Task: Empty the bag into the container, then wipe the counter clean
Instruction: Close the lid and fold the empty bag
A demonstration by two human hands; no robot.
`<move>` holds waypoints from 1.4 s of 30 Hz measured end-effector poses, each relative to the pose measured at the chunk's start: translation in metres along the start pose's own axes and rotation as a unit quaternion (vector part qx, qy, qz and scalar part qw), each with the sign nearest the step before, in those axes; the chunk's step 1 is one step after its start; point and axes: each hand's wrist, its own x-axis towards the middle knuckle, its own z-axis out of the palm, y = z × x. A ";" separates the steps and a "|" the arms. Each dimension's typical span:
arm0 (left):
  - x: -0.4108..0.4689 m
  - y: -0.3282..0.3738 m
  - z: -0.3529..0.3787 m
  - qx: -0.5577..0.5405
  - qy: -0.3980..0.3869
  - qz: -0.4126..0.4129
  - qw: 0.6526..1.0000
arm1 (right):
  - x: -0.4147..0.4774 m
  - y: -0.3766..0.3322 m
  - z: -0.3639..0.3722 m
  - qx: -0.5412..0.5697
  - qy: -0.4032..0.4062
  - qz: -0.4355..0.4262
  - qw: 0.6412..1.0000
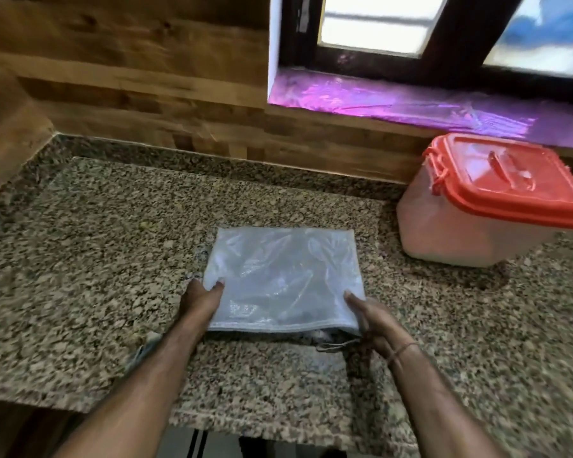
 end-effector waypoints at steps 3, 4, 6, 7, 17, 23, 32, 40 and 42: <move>0.005 -0.003 -0.003 -0.055 -0.007 0.017 0.998 | -0.009 -0.005 -0.019 -0.026 -0.013 -0.016 0.999; 0.005 -0.004 -0.005 -0.043 0.000 0.028 0.999 | -0.012 -0.006 -0.026 -0.059 0.013 -0.030 0.998; 0.000 -0.007 -0.008 -0.006 0.010 0.059 0.998 | -0.011 -0.002 -0.032 -0.117 0.058 -0.063 0.989; -0.005 -0.008 -0.008 0.023 0.011 0.082 0.996 | -0.010 0.001 -0.033 -0.156 0.082 -0.083 0.981; -0.072 -0.017 0.013 0.112 0.001 0.091 0.990 | -0.021 0.009 -0.060 0.065 0.094 -0.118 0.986; -0.101 -0.025 0.045 -0.037 -0.227 -0.024 0.973 | -0.043 0.050 -0.023 0.253 -0.029 -0.009 0.967; -0.151 -0.015 0.043 -0.117 -0.354 -0.121 0.920 | -0.031 0.029 -0.002 0.088 0.104 0.018 0.991; -0.150 -0.003 0.012 0.049 -0.419 -0.056 0.905 | -0.010 0.026 -0.011 0.049 0.085 0.041 0.994; -0.141 0.006 0.002 0.115 -0.381 -0.001 0.918 | -0.012 0.024 -0.012 0.002 0.098 0.017 0.995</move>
